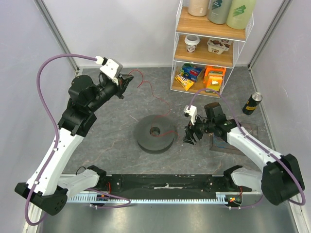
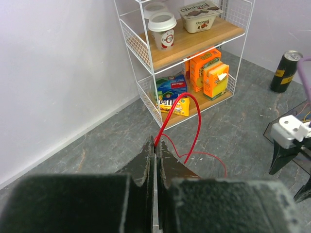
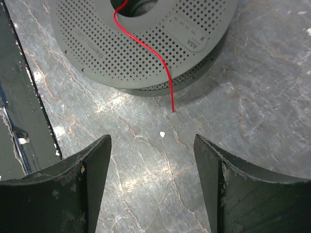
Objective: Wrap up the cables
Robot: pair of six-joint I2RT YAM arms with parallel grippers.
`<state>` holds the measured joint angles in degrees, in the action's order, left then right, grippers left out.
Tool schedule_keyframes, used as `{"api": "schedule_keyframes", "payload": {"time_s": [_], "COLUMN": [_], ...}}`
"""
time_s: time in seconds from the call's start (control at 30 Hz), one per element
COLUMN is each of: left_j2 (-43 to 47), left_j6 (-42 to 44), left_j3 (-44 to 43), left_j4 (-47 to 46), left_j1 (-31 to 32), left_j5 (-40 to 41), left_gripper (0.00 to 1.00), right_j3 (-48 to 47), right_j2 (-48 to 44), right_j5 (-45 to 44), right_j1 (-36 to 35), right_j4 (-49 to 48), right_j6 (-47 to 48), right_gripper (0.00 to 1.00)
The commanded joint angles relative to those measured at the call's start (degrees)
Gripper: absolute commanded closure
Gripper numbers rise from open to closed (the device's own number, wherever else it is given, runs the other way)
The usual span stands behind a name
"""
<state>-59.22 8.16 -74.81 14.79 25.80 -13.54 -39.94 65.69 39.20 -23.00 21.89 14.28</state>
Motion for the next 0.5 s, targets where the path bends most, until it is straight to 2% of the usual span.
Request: {"api": "schedule_keyframes", "payload": {"time_s": [0.0,0.2,0.47], "left_j2": [-0.1,-0.2,-0.4], "left_j6": [-2.2,-2.7,-2.9], "left_j3": [0.4,0.4,1.2], "left_j4": [-2.5,-2.7,-3.4], "left_j1": [-0.5,-0.5,-0.7], "left_j5": [0.0,-0.9,-1.1], "left_gripper": [0.98,0.98,0.98], "right_j3": [0.7,-1.0,-4.1], "right_j2": [4.0,10.6,18.7], "right_j5": [-2.3,-1.2,-0.4], "right_j1": [-1.3,-1.6,-4.2], "right_j4": [-5.5,-8.4,-9.9], "right_j6": [-1.8,1.1,2.9], "right_gripper": [0.23,0.21,0.25]}}
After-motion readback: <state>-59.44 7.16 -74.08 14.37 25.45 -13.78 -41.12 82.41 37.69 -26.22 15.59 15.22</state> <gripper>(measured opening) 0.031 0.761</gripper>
